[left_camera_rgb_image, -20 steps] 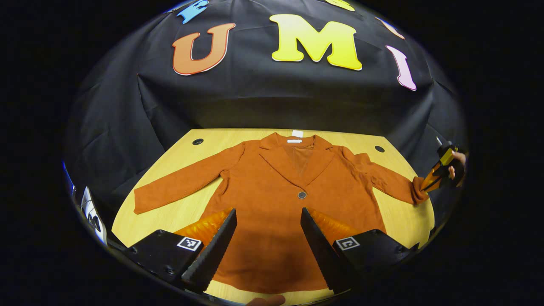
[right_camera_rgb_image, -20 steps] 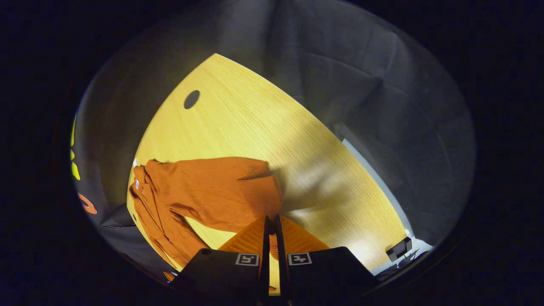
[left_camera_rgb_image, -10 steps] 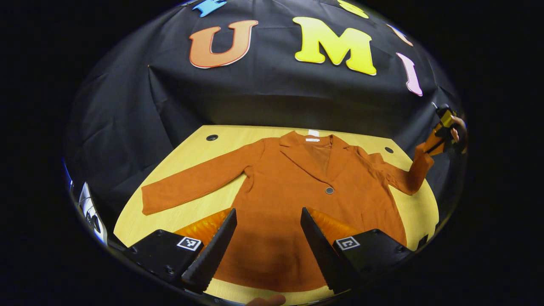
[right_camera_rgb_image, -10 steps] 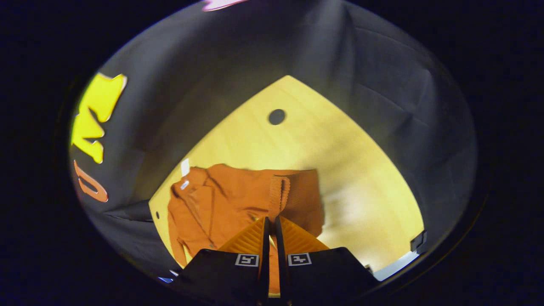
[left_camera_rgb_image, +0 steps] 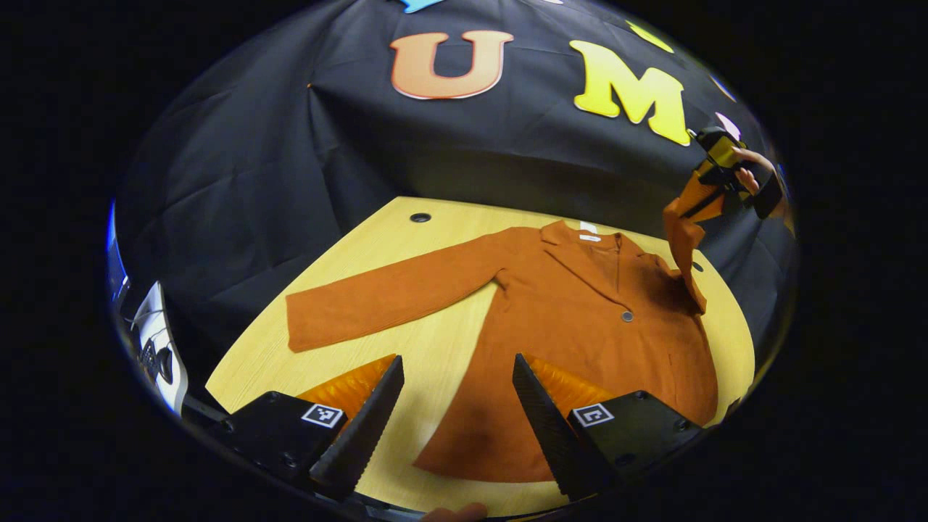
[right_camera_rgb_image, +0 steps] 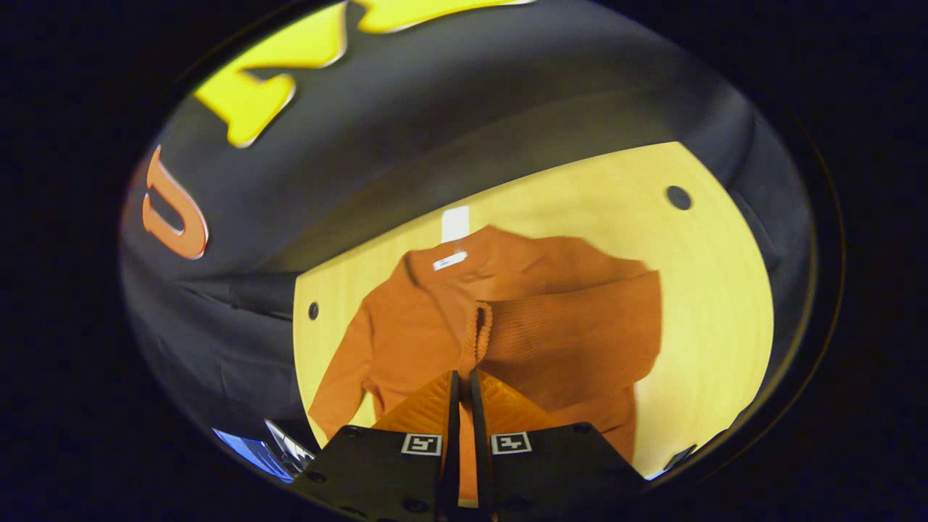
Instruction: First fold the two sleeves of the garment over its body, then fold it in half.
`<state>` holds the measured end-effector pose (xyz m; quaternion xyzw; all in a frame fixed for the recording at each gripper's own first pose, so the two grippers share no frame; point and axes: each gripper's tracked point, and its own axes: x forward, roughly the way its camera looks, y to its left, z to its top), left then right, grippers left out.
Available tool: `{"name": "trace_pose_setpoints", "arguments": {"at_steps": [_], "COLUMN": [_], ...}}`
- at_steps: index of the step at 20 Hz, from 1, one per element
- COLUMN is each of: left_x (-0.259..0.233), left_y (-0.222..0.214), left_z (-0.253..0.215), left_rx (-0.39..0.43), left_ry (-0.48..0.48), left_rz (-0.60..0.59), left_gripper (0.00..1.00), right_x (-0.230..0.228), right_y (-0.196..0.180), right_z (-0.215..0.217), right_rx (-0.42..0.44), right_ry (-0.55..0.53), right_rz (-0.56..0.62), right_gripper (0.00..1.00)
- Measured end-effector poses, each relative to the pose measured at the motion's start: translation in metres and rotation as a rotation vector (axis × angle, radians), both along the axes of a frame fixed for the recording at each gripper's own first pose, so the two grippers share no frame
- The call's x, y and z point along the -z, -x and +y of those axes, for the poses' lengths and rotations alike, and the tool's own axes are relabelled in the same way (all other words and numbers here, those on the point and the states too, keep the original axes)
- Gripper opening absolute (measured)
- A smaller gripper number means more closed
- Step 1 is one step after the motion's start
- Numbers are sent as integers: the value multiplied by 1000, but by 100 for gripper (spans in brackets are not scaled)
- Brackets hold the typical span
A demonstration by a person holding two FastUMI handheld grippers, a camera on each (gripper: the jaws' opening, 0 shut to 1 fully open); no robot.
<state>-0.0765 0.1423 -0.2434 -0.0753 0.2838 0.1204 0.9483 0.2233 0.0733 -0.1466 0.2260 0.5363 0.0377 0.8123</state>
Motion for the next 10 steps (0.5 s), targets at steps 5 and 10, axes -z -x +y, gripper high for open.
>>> {"name": "trace_pose_setpoints", "arguments": {"at_steps": [5, 10], "left_x": [36, 56], "left_y": [31, 54], "left_z": [32, 52], "left_rx": [-93, -171], "left_ry": [70, 113], "left_rz": [50, 71], "left_gripper": [99, 99], "right_x": [26, 75], "right_y": [-15, -24], "right_z": [124, 167], "right_rx": [-16, -11], "right_ry": [-166, -143], "right_rz": [210, 323], "right_gripper": [8, 10]}}
